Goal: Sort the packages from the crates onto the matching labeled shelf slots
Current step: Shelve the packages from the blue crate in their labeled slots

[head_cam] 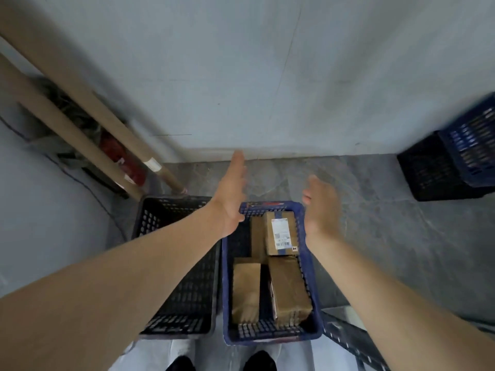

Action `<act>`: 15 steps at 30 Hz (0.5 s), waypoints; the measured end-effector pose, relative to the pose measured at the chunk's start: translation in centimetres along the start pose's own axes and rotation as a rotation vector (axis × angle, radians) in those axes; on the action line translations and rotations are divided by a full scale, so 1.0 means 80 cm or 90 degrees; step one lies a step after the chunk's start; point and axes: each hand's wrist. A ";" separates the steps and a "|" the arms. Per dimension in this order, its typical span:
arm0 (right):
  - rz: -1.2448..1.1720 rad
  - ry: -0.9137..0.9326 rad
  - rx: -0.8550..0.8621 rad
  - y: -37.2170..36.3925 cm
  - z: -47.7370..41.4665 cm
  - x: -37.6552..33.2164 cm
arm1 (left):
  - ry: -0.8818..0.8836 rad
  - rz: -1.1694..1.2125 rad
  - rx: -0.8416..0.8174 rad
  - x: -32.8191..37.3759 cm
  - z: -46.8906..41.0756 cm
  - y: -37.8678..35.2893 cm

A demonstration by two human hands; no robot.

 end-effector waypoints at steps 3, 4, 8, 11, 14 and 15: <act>0.011 -0.067 0.018 -0.003 -0.040 0.081 | 0.045 0.007 0.032 -0.060 -0.061 0.010; 0.016 -0.092 0.024 -0.002 -0.053 0.109 | 0.063 0.010 0.039 -0.080 -0.081 0.013; 0.038 -0.131 0.029 -0.003 -0.089 0.211 | 0.125 0.020 0.054 -0.158 -0.160 0.023; 0.038 -0.153 0.041 -0.001 -0.115 0.286 | 0.158 0.020 0.057 -0.208 -0.211 0.025; 0.050 -0.168 0.056 -0.001 -0.137 0.351 | 0.179 0.012 0.056 -0.250 -0.254 0.027; 0.055 -0.171 0.059 -0.002 -0.144 0.369 | 0.186 0.009 0.054 -0.263 -0.268 0.029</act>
Point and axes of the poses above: each hand's wrist, its own z-axis away from the middle knuckle, its own y-axis out of the back of the hand, x = y × z, and after that the axes turned 3 degrees about y, right-handed
